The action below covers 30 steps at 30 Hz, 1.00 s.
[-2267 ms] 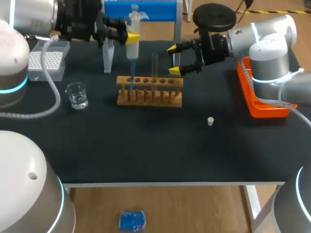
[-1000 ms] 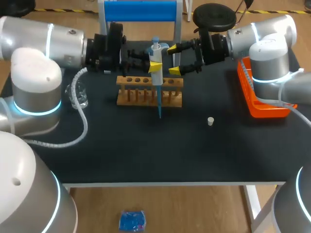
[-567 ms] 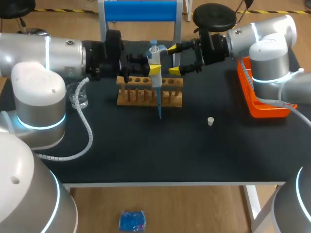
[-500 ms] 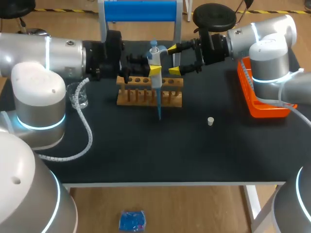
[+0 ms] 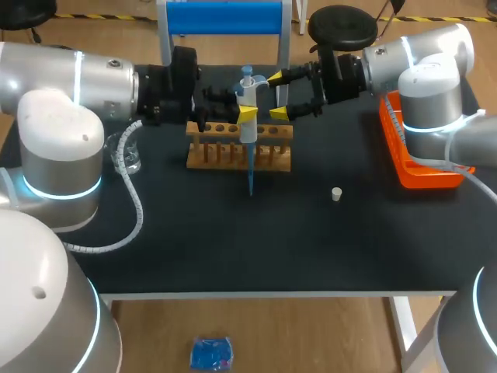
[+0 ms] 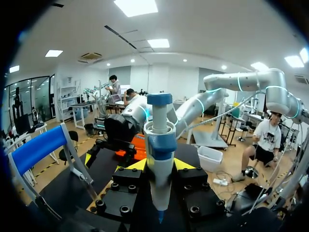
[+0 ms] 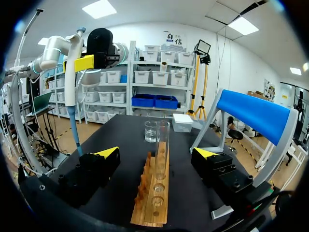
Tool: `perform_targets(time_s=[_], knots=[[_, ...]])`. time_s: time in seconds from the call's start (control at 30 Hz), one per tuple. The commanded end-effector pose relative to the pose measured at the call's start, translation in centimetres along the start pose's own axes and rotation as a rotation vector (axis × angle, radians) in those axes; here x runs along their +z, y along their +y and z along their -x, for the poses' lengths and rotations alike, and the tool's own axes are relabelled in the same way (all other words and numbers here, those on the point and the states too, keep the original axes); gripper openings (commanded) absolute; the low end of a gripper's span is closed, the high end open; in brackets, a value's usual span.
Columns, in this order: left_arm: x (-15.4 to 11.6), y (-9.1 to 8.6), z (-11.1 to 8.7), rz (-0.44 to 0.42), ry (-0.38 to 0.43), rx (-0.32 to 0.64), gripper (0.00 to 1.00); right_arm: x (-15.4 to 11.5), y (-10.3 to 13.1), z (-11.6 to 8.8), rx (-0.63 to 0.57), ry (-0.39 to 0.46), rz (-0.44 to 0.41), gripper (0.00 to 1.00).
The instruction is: Invert the test tube, pick up the pipette, mount the tip to pipette, aspirate from beaker and dispense into the tube, eject the tip, return the pipette, and cap with the stopper.
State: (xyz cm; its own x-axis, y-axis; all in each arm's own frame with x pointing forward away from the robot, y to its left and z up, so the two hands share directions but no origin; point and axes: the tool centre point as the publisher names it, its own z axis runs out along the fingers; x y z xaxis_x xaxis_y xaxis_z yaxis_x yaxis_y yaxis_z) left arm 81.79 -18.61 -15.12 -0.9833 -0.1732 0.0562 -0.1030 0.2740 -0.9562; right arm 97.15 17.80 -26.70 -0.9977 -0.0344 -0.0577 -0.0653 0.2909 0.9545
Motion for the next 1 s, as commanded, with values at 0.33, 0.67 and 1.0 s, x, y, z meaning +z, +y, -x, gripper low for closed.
perform_targets(time_s=[0.33, 0.67, 1.0], knots=[[0.1, -0.3, 0.3, 0.017, 0.002, -0.008, 0.0, 0.0, -0.1, 0.0, -0.001, 0.001, 0.001, 1.0], [0.1, -0.3, 0.3, 0.017, 0.002, -0.008, 0.0, 0.0, -0.1, 0.0, -0.001, 0.001, 0.001, 1.0], [0.1, -0.3, 0.3, 0.017, 0.002, -0.008, 0.0, -5.2, -0.4, -4.3, 0.04, 0.023, 0.087, 1.0]])
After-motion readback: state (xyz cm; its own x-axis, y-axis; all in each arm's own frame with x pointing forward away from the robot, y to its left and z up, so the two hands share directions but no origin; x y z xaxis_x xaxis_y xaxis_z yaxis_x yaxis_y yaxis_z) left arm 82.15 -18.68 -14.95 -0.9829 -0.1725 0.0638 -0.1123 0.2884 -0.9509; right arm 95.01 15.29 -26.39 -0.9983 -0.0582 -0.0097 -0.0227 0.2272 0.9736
